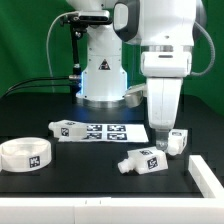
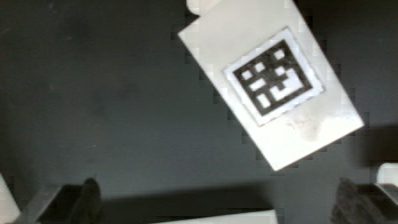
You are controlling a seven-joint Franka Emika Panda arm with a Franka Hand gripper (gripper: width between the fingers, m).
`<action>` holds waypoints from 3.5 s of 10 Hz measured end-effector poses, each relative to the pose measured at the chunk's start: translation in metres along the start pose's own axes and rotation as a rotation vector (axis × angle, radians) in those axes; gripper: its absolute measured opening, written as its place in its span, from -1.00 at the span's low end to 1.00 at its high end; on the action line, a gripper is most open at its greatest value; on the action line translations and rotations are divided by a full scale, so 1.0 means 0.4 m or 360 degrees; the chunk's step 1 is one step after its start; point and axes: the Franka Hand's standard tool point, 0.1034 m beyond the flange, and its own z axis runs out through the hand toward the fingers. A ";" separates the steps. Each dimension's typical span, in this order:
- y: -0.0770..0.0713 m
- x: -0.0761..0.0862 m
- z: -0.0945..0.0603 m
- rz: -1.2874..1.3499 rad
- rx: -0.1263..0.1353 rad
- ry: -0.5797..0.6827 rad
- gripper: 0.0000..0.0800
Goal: Assemble stool
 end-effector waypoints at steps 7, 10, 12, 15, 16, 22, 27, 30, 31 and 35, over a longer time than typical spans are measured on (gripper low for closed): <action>-0.051 -0.019 0.096 -0.0322 0.0116 -0.0058 0.62; -0.049 -0.081 0.117 -0.0278 0.0155 -0.0066 0.62; -0.051 -0.079 0.118 -0.0280 0.0156 -0.0068 0.15; -0.049 -0.083 0.118 -0.0275 0.0155 -0.0068 -0.18; -0.042 -0.105 0.110 -0.0226 0.0117 -0.0048 -0.18; -0.104 -0.211 0.049 0.0434 0.0096 -0.0045 -0.17; -0.226 -0.179 0.035 0.1610 0.0090 -0.0001 -0.17; -0.234 -0.184 0.041 0.1984 0.0104 -0.0006 -0.17; -0.265 -0.191 0.052 0.2200 0.0125 -0.0031 -0.17; -0.315 -0.209 0.078 0.2435 0.0155 -0.0084 -0.17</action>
Offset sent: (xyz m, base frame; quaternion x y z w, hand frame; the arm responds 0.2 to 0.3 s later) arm -0.0015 0.0097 -0.0217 0.0070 -0.0362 -0.1110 0.9931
